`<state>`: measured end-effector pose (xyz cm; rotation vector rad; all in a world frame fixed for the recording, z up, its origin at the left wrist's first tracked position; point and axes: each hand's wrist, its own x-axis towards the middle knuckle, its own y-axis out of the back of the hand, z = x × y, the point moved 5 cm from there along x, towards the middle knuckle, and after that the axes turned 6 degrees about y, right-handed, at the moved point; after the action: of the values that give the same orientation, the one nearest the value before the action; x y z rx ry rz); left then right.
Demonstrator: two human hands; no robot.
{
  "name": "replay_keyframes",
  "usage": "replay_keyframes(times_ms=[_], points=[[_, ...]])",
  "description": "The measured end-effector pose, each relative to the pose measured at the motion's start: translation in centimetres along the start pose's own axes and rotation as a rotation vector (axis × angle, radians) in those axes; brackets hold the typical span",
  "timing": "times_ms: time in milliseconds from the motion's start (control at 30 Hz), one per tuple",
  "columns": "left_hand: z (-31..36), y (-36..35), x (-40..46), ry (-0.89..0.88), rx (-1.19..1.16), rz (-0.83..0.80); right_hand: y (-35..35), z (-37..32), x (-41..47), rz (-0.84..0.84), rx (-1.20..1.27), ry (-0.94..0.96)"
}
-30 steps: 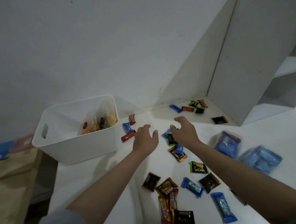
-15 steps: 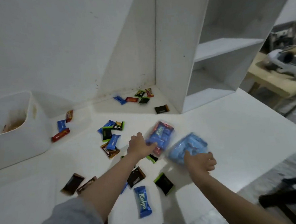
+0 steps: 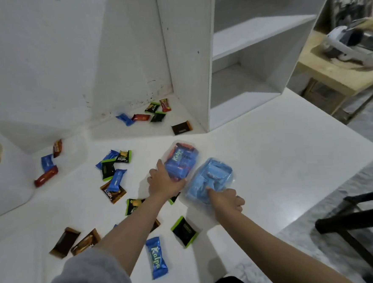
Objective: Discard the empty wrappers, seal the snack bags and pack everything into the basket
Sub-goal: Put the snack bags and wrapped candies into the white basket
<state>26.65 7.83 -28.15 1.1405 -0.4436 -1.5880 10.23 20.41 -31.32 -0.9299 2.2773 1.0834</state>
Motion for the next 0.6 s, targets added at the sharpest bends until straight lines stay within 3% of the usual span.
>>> replay_keyframes(times_ms=[267, 400, 500, 600], points=[[-0.1, 0.4, 0.7, 0.094, -0.424, -0.182, -1.0, -3.5, 0.0, -0.141, 0.294, 0.156], [-1.1, 0.7, 1.0, 0.104, -0.493, -0.251, -1.7, -4.7, 0.4, -0.204, 0.312, 0.123], [-2.1, 1.5, 1.0, 0.215, -0.679, -0.317, -2.5, -5.1, 0.1, -0.206, 0.245, 0.077], [-3.7, 2.6, 1.0, 0.271, -0.695, -0.307, -3.4, -5.4, 0.2, -0.192, 0.154, 0.115]])
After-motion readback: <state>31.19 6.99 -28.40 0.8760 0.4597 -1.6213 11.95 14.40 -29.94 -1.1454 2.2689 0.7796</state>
